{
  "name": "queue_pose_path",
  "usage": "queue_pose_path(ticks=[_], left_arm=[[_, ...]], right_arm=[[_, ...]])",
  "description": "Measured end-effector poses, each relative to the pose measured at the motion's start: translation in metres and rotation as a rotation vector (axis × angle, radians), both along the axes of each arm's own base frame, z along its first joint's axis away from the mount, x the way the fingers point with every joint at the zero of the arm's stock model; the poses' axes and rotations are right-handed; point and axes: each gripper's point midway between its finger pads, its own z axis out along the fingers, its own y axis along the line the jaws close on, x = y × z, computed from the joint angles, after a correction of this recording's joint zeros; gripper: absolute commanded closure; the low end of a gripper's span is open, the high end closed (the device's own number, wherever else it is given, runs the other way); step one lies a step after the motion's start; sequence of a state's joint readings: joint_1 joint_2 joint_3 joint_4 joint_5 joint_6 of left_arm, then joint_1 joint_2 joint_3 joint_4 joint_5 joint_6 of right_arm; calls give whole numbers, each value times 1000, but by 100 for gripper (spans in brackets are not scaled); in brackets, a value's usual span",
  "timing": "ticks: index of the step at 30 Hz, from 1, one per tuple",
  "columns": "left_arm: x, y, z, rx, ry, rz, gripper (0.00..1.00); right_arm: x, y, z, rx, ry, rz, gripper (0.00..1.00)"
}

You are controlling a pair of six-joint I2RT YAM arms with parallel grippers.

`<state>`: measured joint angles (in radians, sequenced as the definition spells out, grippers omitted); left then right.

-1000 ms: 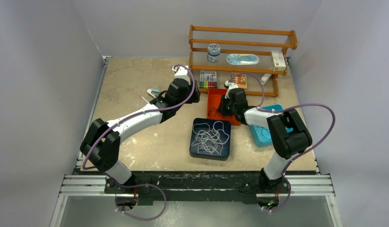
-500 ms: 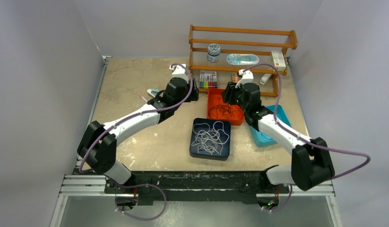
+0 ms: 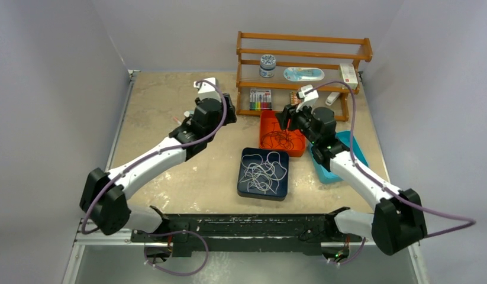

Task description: Untangle the cables

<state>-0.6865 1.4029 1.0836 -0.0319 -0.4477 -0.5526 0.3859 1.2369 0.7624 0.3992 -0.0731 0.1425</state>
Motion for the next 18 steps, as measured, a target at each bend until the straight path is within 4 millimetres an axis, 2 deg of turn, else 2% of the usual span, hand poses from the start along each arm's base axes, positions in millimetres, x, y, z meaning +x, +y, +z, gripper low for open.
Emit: queue_pose_path(ticks=[4,6,9,12,15,18], left_arm=[[-6,34,23,10,-50,108,37],[-12,60,41,16,-89,189,36],[-28,98,69,7,-158,305,33],[-50,131,88,-7,-221,393,31],[-75,164,93,-18,-266,478,30],[-91,185,84,-12,-276,539,28]], right_arm=[[-12,0,50,27,-164,40,37],[-19,-7,80,47,-255,20,32],[-32,-30,127,86,-386,-74,27],[-46,-56,157,118,-465,-184,14],[-60,-79,166,136,-509,-277,2],[-70,-96,154,137,-511,-345,1]])
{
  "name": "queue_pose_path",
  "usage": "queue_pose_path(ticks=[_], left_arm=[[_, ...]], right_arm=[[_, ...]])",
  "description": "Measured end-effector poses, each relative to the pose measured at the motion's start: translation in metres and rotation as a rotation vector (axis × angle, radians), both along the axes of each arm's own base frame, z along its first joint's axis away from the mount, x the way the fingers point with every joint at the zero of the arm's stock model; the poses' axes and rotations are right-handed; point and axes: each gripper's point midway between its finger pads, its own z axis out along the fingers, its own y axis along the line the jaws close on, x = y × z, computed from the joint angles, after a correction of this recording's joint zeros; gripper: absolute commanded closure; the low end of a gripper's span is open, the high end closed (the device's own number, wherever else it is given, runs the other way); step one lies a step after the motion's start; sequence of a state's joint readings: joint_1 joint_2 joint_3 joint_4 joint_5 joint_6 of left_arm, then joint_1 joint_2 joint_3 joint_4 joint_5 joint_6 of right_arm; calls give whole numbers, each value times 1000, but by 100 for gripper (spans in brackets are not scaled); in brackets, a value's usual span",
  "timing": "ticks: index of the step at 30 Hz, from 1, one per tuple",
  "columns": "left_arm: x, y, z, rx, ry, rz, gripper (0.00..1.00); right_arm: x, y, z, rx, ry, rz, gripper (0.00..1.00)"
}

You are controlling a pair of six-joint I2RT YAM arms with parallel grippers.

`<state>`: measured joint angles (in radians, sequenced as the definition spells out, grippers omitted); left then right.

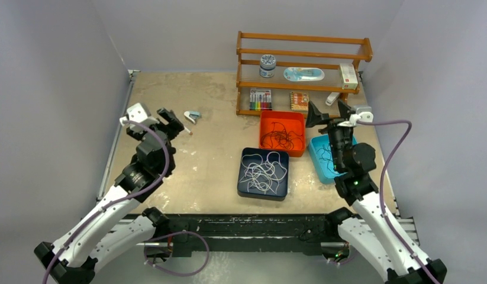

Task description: Untangle the cables

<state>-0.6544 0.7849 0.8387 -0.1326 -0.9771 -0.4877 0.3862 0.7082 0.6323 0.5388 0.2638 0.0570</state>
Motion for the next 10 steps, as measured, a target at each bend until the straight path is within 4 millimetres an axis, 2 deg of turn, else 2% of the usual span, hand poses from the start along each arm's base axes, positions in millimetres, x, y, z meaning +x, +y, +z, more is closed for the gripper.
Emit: queue_pose_path(ticks=[4,7,10], left_arm=[[-13,17,-21,4,18,62,27],[-15,20,-38,20,46,70,26],[-15,19,-45,30,63,66,25]], right_arm=[[-6,-12,-26,11,23,-47,1],[-4,-13,-43,12,45,-57,1],[2,-10,-55,14,70,-56,1]])
